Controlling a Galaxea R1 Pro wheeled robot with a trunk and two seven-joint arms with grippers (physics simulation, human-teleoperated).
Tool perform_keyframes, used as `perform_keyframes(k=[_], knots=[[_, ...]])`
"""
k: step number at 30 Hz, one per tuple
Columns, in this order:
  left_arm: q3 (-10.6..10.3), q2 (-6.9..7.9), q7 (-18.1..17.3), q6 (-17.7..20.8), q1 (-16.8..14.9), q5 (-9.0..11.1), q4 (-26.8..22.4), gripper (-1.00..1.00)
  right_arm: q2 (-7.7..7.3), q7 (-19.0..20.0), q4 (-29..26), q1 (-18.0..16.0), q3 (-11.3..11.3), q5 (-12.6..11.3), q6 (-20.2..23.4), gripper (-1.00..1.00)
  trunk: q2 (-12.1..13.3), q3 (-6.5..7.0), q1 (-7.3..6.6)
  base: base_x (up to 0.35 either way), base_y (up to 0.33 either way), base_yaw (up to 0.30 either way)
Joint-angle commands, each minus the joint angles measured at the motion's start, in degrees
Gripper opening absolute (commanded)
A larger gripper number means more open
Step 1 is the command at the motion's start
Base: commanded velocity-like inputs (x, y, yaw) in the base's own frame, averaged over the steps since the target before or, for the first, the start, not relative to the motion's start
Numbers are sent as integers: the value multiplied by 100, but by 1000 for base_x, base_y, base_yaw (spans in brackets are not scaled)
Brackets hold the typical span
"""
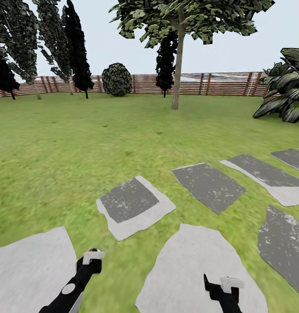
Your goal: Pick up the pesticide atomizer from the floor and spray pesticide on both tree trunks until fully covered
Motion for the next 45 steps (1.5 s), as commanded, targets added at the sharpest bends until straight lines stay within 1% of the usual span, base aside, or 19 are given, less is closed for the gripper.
perform_keyframes(k=[1,18,45], knots=[[0,0,1,0,0,-1,0,-100,-2,-1,-3,0,-1,-2,0,100,0,0,0,281,-145,0],[0,7,0,2,1,5,33,-100,28,22,-10,0,6,-1,-18,100,0,0,0,281,-145,0],[0,10,1,-2,1,5,2,-100,14,51,-29,0,7,-6,-13,100,0,0,0,281,-145,0]])
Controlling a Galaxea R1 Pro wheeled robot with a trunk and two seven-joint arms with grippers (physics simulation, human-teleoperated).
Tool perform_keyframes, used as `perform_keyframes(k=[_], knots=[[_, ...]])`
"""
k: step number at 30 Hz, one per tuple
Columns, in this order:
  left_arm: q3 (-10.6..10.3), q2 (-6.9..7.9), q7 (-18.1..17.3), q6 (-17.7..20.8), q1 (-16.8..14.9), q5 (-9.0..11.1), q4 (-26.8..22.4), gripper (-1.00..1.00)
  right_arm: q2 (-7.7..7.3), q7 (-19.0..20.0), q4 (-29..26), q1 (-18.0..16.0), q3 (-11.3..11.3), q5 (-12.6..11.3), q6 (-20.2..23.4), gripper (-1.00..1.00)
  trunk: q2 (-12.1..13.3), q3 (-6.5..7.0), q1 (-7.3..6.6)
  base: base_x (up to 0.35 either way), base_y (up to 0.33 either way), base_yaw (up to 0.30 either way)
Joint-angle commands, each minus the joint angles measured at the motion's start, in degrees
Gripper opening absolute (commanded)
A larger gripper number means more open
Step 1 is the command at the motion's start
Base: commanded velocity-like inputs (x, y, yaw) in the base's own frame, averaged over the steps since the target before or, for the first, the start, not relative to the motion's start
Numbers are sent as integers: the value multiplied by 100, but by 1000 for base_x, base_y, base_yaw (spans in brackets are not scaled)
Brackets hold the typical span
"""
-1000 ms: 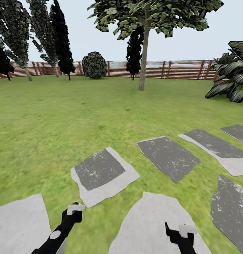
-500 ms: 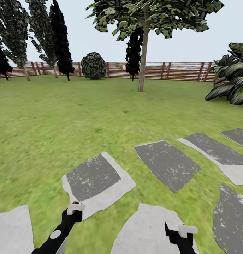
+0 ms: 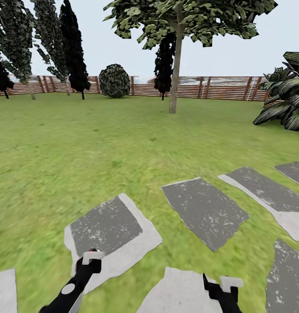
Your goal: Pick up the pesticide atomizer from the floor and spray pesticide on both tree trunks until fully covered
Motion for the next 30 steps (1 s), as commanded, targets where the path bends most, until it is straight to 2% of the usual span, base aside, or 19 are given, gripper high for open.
perform_keyframes(k=[1,30], knots=[[0,0,1,1,0,0,-1,-100,0,0,1,0,0,0,-1,100,0,0,0,281,-145,0],[2,8,0,-1,0,0,10,-100,9,0,21,0,5,9,-4,100,0,0,0,281,-144,0]])
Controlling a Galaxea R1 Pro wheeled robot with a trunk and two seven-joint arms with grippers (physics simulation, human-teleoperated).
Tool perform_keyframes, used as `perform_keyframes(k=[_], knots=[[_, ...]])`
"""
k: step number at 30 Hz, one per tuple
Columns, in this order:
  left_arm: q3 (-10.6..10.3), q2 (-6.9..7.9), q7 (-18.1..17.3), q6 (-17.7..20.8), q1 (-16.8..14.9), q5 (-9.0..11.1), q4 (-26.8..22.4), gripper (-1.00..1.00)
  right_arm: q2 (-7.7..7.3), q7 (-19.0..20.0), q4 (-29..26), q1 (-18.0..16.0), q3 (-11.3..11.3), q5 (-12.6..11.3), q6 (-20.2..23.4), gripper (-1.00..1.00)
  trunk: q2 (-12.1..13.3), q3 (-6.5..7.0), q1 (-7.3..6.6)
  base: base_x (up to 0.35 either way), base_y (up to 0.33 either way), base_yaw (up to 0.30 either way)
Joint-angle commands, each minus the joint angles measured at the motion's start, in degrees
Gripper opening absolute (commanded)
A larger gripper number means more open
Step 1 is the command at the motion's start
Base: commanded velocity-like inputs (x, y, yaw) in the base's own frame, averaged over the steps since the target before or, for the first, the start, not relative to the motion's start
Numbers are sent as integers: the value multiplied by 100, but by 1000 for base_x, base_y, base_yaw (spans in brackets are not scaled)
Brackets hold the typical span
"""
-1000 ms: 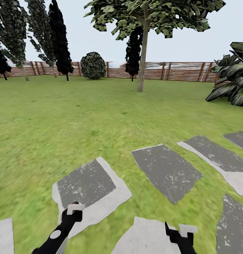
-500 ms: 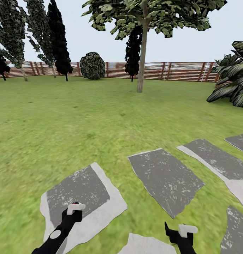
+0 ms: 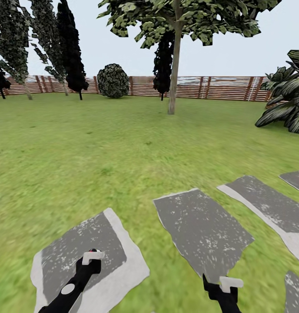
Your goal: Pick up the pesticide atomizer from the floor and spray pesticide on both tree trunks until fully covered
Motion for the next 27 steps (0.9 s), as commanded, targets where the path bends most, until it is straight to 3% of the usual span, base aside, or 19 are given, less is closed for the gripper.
perform_keyframes(k=[1,27], knots=[[-1,0,0,1,0,0,4,-100,0,0,-3,0,1,0,0,100,0,0,0,283,-139,0],[1,9,1,1,0,0,-11,-100,9,0,0,0,3,0,0,100,0,0,0,286,-134,0]])
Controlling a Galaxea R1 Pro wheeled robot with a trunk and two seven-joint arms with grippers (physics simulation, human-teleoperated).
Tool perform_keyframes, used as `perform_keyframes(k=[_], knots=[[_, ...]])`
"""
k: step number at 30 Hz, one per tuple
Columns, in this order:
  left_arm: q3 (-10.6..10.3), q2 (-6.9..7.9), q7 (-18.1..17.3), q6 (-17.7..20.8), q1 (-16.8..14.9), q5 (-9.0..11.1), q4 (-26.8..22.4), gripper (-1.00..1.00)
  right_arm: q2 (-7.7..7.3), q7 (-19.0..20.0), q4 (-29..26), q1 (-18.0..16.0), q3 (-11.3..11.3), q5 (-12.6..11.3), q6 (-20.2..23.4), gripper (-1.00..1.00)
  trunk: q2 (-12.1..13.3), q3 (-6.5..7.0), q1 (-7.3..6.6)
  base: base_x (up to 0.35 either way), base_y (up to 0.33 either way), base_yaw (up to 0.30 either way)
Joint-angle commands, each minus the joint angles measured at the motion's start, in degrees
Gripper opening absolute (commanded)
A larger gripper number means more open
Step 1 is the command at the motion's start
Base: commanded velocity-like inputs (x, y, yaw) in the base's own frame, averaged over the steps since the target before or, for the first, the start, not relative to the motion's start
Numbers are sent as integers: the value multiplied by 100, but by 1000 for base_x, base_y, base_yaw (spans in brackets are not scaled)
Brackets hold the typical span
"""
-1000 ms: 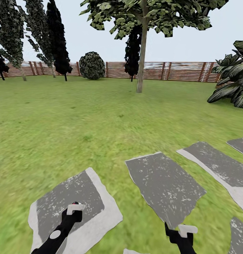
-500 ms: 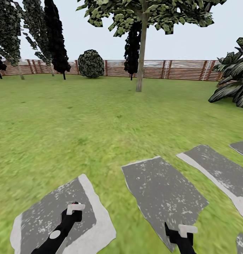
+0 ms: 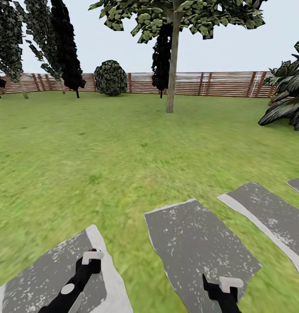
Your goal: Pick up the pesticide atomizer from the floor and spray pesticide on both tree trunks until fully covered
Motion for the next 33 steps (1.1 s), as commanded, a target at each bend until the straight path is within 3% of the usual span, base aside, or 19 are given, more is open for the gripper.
perform_keyframes(k=[1,33], knots=[[-1,0,1,-2,0,1,-1,-100,0,0,0,0,1,1,0,100,-1,0,-1,312,-97,0],[6,0,1,-3,0,1,-3,-100,0,-4,1,0,2,1,0,100,-1,0,-1,338,-10,0]])
